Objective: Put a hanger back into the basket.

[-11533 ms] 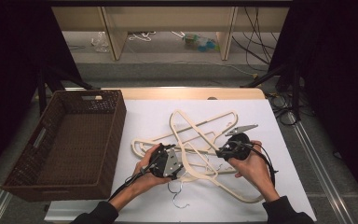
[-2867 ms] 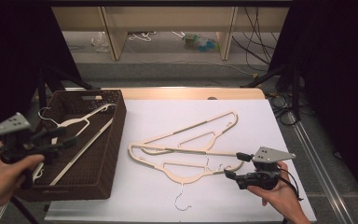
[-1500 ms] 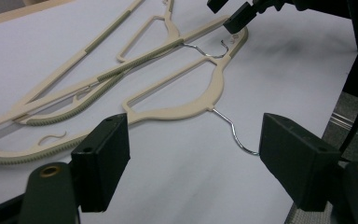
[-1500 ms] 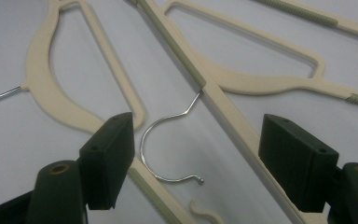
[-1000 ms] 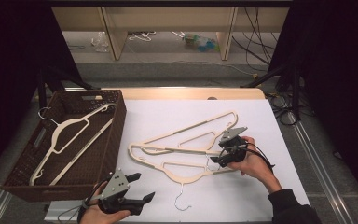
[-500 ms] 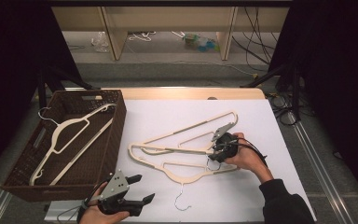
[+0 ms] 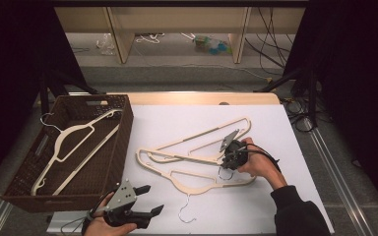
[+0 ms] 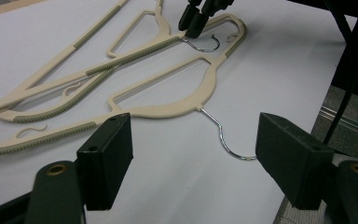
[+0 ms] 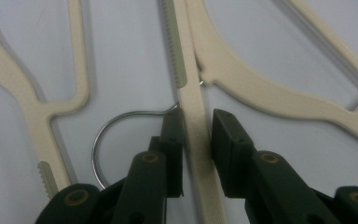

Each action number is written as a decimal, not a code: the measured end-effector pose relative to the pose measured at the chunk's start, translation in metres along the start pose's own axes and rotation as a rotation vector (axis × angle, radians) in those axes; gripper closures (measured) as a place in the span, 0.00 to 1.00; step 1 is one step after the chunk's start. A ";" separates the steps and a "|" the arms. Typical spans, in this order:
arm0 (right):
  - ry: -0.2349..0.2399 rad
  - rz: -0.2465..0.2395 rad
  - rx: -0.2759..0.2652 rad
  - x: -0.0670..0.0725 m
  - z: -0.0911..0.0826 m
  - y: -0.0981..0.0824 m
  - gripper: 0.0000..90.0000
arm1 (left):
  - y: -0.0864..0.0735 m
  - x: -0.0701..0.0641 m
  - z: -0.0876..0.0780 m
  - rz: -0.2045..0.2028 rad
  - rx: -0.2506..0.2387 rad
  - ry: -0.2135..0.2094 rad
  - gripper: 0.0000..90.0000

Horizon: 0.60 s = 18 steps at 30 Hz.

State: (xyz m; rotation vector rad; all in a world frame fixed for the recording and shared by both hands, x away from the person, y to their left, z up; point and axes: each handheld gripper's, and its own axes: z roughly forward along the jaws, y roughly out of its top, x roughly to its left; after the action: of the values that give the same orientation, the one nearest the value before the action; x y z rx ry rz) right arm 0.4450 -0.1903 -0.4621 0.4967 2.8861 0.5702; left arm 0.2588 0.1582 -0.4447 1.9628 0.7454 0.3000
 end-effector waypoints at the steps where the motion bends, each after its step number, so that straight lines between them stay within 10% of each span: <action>1: 0.000 -0.005 0.000 0.000 0.000 0.000 0.83 | 0.000 0.001 -0.001 0.013 0.012 0.004 0.31; 18: 0.023 -0.096 0.043 0.000 -0.005 0.004 0.88 | 0.000 0.002 0.003 0.007 0.014 -0.007 0.31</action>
State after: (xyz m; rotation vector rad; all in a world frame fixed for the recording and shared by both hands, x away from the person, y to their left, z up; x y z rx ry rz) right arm 0.4448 -0.1885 -0.4557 0.3575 2.9299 0.5038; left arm 0.2621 0.1573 -0.4464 1.9788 0.7378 0.2923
